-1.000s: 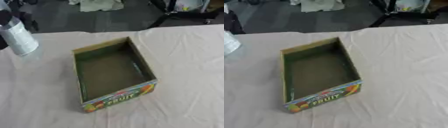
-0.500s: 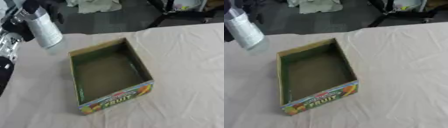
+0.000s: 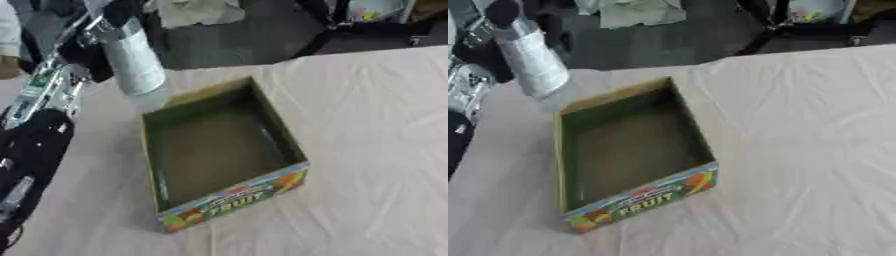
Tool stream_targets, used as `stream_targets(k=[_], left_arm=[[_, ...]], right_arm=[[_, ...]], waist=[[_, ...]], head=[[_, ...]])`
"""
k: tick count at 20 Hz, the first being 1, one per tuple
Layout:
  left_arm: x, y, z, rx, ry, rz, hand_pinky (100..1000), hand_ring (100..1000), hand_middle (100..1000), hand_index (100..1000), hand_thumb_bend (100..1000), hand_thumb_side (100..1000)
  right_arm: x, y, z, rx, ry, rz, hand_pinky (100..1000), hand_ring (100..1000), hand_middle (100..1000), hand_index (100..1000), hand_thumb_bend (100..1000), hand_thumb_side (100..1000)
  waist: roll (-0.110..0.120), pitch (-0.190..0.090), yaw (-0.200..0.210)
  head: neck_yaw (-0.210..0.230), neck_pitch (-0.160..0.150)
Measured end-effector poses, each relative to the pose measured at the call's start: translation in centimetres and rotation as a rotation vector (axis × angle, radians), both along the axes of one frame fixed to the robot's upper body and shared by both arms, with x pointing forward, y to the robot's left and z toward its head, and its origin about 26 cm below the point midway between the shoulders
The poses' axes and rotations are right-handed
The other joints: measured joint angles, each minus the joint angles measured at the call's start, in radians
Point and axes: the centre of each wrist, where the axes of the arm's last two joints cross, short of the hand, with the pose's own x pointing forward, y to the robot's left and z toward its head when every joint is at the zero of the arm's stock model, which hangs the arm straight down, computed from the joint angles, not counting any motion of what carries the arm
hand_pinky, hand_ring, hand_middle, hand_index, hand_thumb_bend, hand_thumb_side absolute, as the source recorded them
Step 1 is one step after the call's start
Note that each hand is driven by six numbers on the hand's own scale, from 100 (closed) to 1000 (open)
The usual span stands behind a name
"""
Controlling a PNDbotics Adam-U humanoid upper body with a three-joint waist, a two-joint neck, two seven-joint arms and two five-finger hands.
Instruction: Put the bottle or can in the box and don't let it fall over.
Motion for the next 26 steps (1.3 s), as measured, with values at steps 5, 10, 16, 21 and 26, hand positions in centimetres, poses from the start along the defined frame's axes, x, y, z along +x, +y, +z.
stream_targets(k=[5,10,16,21,26], left_arm=[[0.3,-1.4,-0.8,-0.010,-0.063,0.004,545,397,902,100,375,215],[1.0,-2.4,-2.4,-0.005,-0.097,0.029,565,407,905,100,362,227],[1.7,-3.3,-4.2,0.015,-0.104,0.045,617,421,912,105,310,335],[2.3,-3.5,-5.2,0.024,-0.098,0.045,680,440,923,109,291,413],[2.8,-3.5,-6.4,0.055,-0.107,0.061,799,487,975,130,386,508]], right_arm=[[0.5,0.0,0.4,0.010,-0.002,0.022,1000,1000,1000,1000,100,470],[1.1,0.1,0.8,0.014,0.001,0.045,1000,1000,1000,1000,100,470],[1.4,0.2,1.0,0.011,0.009,0.058,1000,1000,1000,1000,100,470],[1.6,0.2,1.2,0.008,0.009,0.065,1000,1000,1000,1000,100,470],[1.8,0.4,1.3,0.009,0.006,0.074,1000,1000,1000,1000,100,470]], waist=[[0.001,0.013,-0.008],[0.005,0.023,-0.015],[0.009,0.033,-0.021],[0.009,0.039,-0.027],[0.008,0.044,-0.031]], head=[[0.008,-0.009],[0.014,-0.017],[0.018,-0.017],[0.023,-0.022],[0.024,-0.026]])
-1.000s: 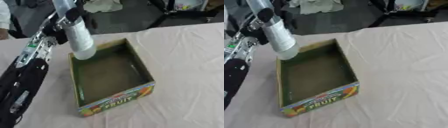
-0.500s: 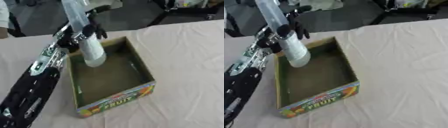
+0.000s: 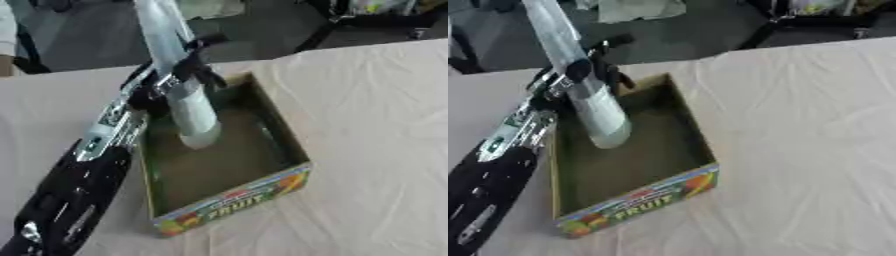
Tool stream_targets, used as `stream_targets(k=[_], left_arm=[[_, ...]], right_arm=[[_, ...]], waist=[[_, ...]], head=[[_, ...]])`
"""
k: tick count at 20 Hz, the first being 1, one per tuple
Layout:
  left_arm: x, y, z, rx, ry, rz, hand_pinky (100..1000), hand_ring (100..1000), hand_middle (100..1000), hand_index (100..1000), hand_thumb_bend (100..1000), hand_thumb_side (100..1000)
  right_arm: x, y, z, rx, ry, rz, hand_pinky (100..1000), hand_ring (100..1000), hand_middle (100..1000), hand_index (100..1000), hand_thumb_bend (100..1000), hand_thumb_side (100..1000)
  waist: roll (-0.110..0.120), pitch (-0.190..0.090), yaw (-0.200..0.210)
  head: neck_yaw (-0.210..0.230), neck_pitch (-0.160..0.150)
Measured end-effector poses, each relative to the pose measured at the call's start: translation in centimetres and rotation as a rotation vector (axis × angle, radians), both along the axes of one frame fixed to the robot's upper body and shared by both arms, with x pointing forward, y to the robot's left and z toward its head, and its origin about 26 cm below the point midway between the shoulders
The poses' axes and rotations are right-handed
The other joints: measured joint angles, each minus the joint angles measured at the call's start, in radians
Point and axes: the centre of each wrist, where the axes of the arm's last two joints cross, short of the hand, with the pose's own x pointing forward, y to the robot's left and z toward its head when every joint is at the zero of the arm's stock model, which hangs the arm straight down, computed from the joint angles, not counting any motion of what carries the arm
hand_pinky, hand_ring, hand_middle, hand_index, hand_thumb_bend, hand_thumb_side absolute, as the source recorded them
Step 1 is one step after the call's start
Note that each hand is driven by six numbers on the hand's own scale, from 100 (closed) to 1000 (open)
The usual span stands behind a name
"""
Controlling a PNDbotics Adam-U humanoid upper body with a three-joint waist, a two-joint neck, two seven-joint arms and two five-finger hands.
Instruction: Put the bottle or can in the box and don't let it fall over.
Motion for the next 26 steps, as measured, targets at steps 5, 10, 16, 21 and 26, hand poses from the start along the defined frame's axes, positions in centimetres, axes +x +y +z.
stream_targets(k=[5,10,16,21,26], left_arm=[[0.2,0.0,-0.4,0.013,-0.037,-0.001,1000,1000,1000,455,574,614],[0.2,-0.1,-0.9,0.047,-0.080,-0.034,1000,1000,1000,726,629,589],[0.2,0.2,-1.9,0.105,-0.089,-0.022,1000,1000,1000,823,593,584],[0.0,0.9,-2.6,0.143,-0.073,-0.007,1000,1000,1000,778,564,460],[-0.3,2.0,-2.9,0.141,-0.063,0.003,1000,1000,1000,776,566,437]], right_arm=[[0.0,0.0,0.0,0.000,0.005,0.002,1000,1000,1000,1000,100,470],[0.0,0.0,0.0,0.001,0.012,0.000,1000,1000,1000,1000,100,470],[-0.3,-0.1,-0.2,0.002,0.022,-0.005,1000,1000,1000,1000,100,470],[-0.6,-0.1,-0.4,0.006,0.030,-0.012,1000,1000,1000,1000,100,470],[-1.2,-0.2,-0.9,0.017,0.041,-0.027,1000,1000,1000,1000,100,470]], waist=[[0.000,0.000,0.001],[-0.001,0.000,0.008],[-0.006,-0.006,0.022],[-0.007,-0.018,0.034],[-0.014,-0.032,0.049]], head=[[-0.001,0.000],[-0.010,0.000],[-0.027,0.004],[-0.041,0.012],[-0.057,0.028]])
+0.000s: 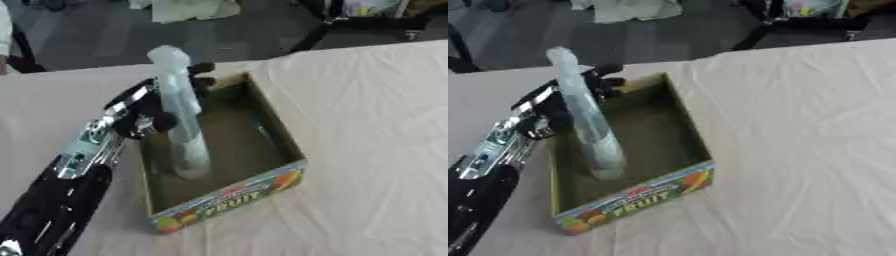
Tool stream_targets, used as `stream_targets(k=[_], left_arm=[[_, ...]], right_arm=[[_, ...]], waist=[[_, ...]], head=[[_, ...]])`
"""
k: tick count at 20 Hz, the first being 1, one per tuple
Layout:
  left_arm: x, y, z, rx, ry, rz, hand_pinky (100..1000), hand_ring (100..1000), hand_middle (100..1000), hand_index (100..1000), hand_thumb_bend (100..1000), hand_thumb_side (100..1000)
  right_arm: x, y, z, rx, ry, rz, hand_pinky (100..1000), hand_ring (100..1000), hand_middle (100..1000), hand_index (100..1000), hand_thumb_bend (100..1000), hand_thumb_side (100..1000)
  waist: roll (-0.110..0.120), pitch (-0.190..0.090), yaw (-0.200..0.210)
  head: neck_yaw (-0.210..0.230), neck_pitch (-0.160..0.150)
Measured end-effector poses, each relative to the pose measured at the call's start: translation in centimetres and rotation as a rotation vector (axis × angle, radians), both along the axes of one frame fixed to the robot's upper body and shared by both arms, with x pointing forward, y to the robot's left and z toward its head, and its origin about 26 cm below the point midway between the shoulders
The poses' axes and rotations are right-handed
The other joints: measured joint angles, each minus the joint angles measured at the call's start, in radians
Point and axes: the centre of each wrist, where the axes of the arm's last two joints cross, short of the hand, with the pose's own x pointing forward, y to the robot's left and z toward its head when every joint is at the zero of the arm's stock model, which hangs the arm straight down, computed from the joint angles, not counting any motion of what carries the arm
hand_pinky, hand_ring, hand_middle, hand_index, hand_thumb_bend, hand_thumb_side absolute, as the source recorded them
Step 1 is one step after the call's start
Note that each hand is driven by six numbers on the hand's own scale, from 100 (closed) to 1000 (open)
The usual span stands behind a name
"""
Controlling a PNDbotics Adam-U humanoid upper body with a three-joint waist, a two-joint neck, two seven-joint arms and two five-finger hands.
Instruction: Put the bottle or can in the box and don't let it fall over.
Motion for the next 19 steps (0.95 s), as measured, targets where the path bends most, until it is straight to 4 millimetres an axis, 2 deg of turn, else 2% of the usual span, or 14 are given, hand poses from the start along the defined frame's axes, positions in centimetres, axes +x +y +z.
stream_targets(k=[6,7,8,13,19], left_arm=[[-1.1,2.1,0.5,-0.050,-0.012,-0.001,1000,1000,1000,766,557,420],[-1.3,2.5,0.4,-0.056,-0.011,0.001,1000,1000,1000,767,602,442],[-1.5,2.8,0.4,-0.063,-0.008,0.004,1000,1000,1000,766,556,414],[-3.1,5.1,0.2,-0.096,0.006,0.025,1000,1000,1000,767,546,413],[-5.3,7.3,0.8,-0.142,0.028,0.054,1000,1000,1000,769,534,424]], right_arm=[[-0.9,-0.2,-0.6,0.010,0.017,-0.031,1000,1000,1000,1000,100,470],[-1.0,-0.3,-0.7,0.011,0.020,-0.036,1000,1000,1000,1000,100,470],[-1.2,-0.3,-0.8,0.014,0.023,-0.042,1000,1000,1000,1000,100,470],[-2.0,-0.1,-1.4,0.022,0.028,-0.065,1000,1000,1000,1000,100,470],[-2.7,0.2,-2.0,0.039,0.028,-0.093,1000,1000,1000,1000,100,470]], waist=[[-0.010,-0.035,0.026],[-0.013,-0.040,0.029],[-0.017,-0.044,0.032],[-0.036,-0.060,0.052],[-0.058,-0.077,0.070]], head=[[-0.024,0.018],[-0.027,0.020],[-0.031,0.026],[-0.051,0.045],[-0.070,0.061]])
